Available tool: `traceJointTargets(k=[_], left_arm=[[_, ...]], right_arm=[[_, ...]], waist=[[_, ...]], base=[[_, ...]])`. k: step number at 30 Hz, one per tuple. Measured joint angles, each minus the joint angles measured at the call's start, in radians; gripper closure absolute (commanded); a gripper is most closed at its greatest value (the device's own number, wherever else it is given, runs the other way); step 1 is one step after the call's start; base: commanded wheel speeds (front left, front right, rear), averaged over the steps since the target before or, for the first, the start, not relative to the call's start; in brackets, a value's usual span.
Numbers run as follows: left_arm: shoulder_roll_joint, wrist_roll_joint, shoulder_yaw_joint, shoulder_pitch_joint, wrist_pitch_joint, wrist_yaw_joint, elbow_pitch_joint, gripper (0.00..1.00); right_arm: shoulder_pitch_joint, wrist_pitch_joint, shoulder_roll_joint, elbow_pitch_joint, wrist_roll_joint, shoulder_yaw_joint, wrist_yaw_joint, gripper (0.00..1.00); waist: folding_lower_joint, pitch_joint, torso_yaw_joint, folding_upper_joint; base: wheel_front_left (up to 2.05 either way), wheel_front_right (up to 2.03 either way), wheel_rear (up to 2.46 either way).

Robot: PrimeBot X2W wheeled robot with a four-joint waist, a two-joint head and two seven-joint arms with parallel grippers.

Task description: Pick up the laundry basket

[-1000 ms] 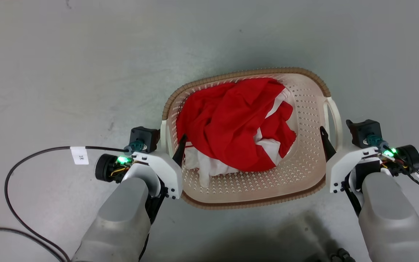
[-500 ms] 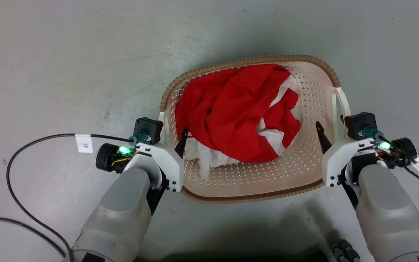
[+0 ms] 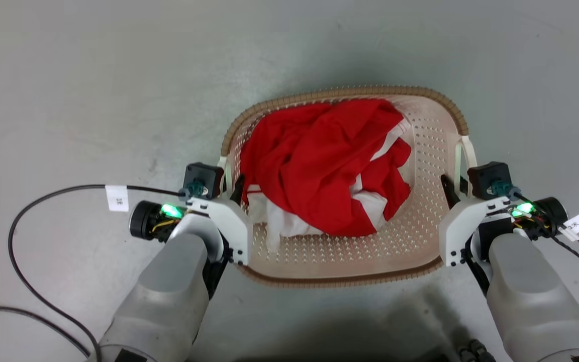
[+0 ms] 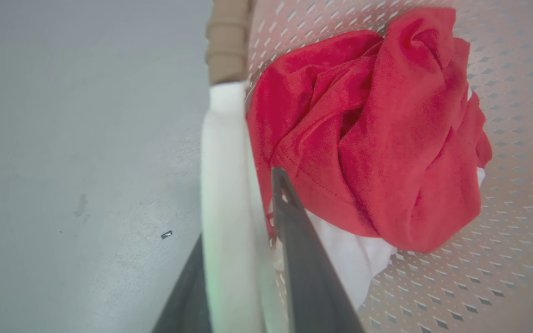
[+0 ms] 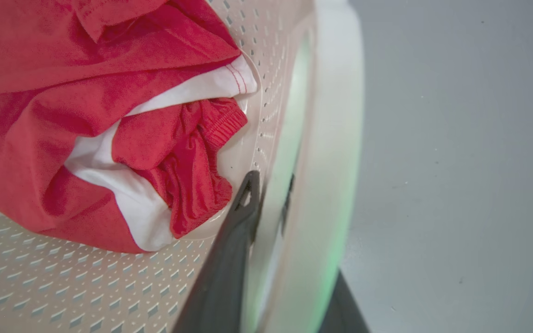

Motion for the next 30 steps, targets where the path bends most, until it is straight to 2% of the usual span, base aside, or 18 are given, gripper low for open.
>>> traceJointTargets(k=[4,15,19,30], left_arm=[[0.000,-0.025,-0.025,0.022,0.000,0.000,0.016,1.00],[0.000,-0.158,-0.108,0.108,0.038,0.000,0.063,1.00],[0.001,-0.209,-0.136,0.139,0.080,0.000,0.069,1.00],[0.001,-0.291,-0.176,0.196,0.167,0.000,0.089,1.00]], right_arm=[[0.014,0.000,0.000,0.013,0.000,0.015,0.000,1.00],[0.070,0.000,-0.001,0.086,0.012,0.099,0.000,1.00],[0.096,0.013,-0.001,0.111,0.054,0.148,0.000,1.00],[0.161,0.105,-0.002,0.120,0.170,0.294,0.000,1.00]], waist=[[0.0000,-0.036,0.000,0.0000],[-0.0001,-0.248,0.011,0.0000],[-0.0001,-0.342,0.020,0.0001],[-0.0002,-0.515,0.031,0.0000]], base=[[0.00,0.00,0.00],[0.00,0.00,0.00],[0.00,0.00,0.00],[0.00,0.00,0.00]])
